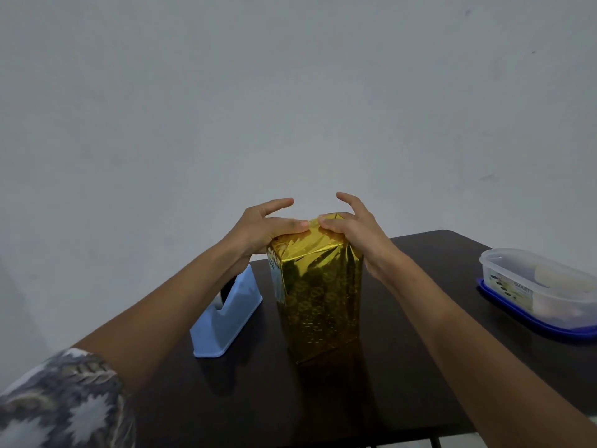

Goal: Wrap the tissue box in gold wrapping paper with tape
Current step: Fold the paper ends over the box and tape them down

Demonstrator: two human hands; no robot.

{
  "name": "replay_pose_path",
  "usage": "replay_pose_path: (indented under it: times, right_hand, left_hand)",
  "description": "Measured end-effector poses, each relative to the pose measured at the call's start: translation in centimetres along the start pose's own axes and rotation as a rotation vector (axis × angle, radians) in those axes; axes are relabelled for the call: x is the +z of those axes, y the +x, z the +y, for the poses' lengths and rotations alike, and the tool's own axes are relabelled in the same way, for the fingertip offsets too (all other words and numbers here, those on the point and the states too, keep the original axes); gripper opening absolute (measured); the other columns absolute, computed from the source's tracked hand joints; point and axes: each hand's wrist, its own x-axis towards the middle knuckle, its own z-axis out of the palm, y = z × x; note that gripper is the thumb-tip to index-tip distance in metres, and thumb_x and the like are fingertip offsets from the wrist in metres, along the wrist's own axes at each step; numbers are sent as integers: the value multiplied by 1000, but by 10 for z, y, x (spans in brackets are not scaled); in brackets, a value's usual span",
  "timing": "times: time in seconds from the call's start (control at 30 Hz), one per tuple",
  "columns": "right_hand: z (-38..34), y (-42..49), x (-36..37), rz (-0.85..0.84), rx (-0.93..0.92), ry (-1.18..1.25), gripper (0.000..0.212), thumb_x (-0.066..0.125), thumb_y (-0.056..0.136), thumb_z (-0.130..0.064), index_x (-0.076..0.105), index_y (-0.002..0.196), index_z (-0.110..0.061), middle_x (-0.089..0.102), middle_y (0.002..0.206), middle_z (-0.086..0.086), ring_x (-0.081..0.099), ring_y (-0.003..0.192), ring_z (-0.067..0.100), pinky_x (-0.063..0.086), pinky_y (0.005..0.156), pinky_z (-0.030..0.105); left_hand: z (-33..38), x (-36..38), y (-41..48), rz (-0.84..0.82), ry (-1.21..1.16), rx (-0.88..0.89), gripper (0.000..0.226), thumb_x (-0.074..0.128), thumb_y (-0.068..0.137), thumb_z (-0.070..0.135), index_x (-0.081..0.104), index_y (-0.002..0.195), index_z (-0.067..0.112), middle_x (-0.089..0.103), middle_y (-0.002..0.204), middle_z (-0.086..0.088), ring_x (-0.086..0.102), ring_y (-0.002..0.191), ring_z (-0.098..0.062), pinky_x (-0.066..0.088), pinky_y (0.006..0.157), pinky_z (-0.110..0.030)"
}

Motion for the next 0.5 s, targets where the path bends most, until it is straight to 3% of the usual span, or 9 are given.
replay_pose_path:
  times: [0.17, 0.3, 0.43, 0.5]
  right_hand:
    - [0, 0, 2, 12, -10, -21, 64, 65, 87, -22, 31, 140, -32, 44, 140, 11, 55, 115, 26, 50, 96, 37]
    - [1, 0, 4, 12, -18, -42, 64, 65, 87, -23, 31, 141, -33, 44, 140, 12, 52, 120, 28, 48, 99, 42]
    - [0, -1, 3, -8, -17, -55, 66, 65, 87, -26, 30, 142, -33, 44, 140, 13, 53, 118, 28, 48, 98, 41]
    - [-1, -2, 3, -5, -11, -47, 65, 65, 88, -25, 29, 142, -33, 45, 138, 12, 55, 115, 27, 49, 98, 40]
  left_hand:
    - [1, 3, 4, 45, 81, -67, 55, 77, 73, 37, 57, 124, 30, 57, 99, 11, 55, 88, -6, 48, 68, -27]
    - [6, 6, 7, 52, 133, -109, 57, 77, 73, 40, 57, 124, 23, 58, 101, 3, 53, 85, -9, 45, 62, -27]
    - [15, 17, 11, 58, 181, -111, 48, 74, 76, 42, 64, 111, 12, 63, 86, 1, 59, 71, -10, 44, 47, -19]
    - [16, 24, 13, 69, 217, -124, 50, 70, 78, 49, 66, 105, 7, 65, 86, -3, 61, 70, -12, 45, 49, -20]
